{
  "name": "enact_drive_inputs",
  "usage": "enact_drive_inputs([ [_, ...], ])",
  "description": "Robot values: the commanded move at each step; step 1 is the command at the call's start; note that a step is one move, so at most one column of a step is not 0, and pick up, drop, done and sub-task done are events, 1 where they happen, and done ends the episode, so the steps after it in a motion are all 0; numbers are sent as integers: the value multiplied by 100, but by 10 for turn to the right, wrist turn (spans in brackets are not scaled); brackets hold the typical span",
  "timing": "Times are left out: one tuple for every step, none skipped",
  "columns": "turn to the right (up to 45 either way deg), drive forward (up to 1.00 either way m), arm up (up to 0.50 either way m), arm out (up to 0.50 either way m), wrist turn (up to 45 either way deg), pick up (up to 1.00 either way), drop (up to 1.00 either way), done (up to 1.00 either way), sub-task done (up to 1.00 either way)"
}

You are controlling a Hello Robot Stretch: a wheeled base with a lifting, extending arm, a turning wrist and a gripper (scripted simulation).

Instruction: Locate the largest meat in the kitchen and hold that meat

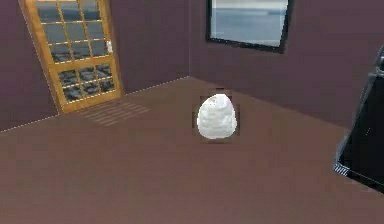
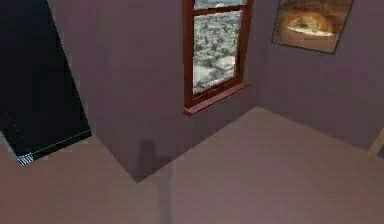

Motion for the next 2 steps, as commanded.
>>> enact_drive_inputs([
  [-390, 0, 0, 0, 0, 0, 0, 0, 0],
  [-30, 0, 0, 0, 0, 0, 0, 0, 0],
])
